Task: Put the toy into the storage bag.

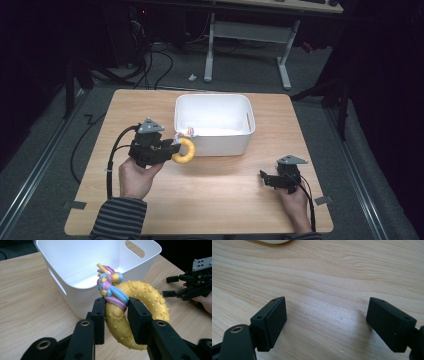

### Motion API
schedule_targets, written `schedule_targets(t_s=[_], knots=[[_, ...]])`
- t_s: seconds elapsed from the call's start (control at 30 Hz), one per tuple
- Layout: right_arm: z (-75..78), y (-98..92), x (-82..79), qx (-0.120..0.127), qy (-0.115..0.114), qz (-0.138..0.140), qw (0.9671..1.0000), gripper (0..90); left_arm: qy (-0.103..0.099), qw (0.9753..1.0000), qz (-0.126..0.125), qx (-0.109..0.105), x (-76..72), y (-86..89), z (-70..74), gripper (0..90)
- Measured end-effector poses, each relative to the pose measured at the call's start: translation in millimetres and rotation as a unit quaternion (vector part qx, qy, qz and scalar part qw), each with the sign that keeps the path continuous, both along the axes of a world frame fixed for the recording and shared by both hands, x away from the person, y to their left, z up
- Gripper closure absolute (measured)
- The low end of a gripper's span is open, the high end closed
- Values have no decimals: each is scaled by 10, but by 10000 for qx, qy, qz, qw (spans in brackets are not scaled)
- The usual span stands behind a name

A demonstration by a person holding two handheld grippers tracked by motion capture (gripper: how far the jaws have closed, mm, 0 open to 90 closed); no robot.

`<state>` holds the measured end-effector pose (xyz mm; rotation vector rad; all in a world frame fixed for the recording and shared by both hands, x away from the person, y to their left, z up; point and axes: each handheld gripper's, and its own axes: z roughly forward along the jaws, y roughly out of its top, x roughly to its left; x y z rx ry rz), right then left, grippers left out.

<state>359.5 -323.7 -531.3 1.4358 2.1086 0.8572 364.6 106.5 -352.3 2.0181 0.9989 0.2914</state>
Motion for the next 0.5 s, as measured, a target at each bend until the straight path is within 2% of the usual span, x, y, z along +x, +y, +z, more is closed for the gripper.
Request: schedule_targets(t_s=[0.3,0.5], knots=[[0,0,0,-2,1,1,10000,167,-121,9999,4,-117,79,-62,112,684],[0,-1,0,-5,-2,9,10000,169,-144,9998,-32,-154,188,-135,163,684]])
